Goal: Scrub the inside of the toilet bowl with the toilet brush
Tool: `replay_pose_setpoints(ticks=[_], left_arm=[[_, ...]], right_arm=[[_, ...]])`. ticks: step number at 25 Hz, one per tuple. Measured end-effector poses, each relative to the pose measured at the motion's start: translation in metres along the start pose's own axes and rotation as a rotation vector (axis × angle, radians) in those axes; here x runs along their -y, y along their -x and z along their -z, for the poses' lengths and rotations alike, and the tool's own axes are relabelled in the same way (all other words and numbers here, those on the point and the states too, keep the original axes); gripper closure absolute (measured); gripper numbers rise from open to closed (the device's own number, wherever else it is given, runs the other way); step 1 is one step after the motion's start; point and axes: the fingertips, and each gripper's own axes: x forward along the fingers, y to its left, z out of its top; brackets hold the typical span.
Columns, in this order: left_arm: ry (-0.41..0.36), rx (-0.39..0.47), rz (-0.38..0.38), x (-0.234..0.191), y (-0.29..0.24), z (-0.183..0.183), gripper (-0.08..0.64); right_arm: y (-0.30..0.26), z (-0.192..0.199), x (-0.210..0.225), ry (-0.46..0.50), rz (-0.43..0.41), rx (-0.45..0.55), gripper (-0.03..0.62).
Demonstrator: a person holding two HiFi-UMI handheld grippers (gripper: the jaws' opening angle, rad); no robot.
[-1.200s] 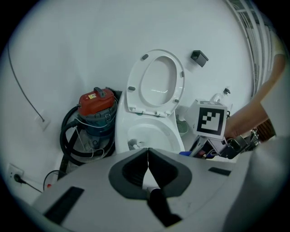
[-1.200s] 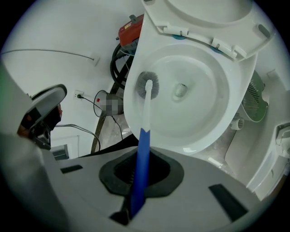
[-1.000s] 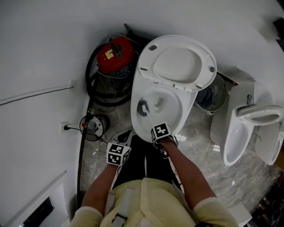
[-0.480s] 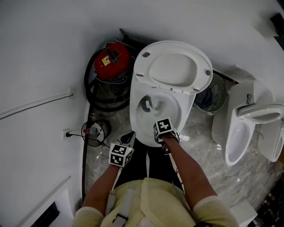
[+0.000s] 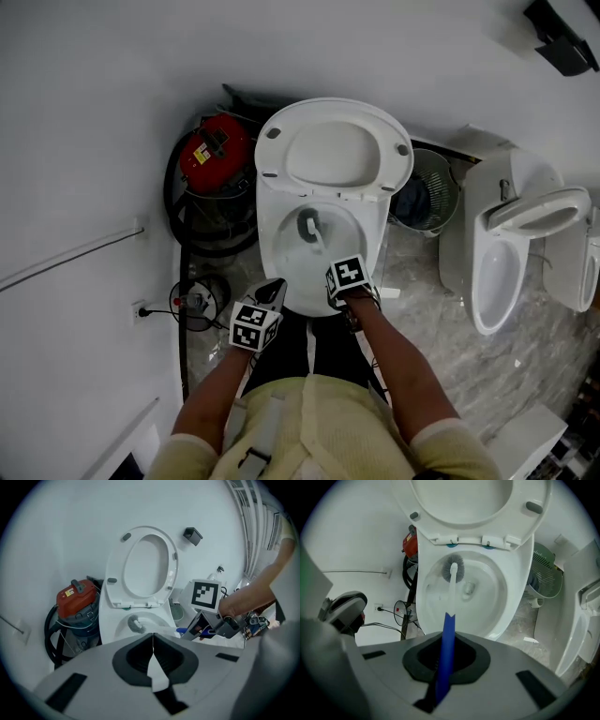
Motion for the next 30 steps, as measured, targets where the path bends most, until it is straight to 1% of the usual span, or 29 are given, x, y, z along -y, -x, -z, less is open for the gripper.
replay_pose_setpoints(ticks=[5,9,15,19,21,26,30], left_arm=[[-0.028,0.02,0.032,0.013,-0.002,-0.017,0.546],[-0.028,0.052,0.059,0.026,0.005,-0.035,0.546],[-0.071,0.034,0.096,0.041,0.018,-0.036,0.546],[-0.037,0.034,0.12,0.045,0.03,-0.033,0.546],[-0.033,0.032,0.13,0.049,0.037,-0.031,0.546],[-0.076,0.042,0.13,0.062,0.057,-0.031,0.546],[-0.06,0.086,0.105,0.063,0.072,-0.038,0.546]], right_arm=[[0.021,0.015,0.008,0.001,0.005,0.041,0.566],[0.04,0.026,0.01,0.027,0.008,0.079,0.566],[0.06,0.046,0.008,0.004,-0.013,0.121,0.566],[0.073,0.058,0.001,0.001,-0.047,0.131,0.566],[0.081,0.064,-0.003,0.002,-0.058,0.138,0.566],[0.107,0.077,-0.011,0.048,-0.053,0.187,0.566],[0.129,0.081,-0.018,0.106,-0.03,0.244,0.566]])
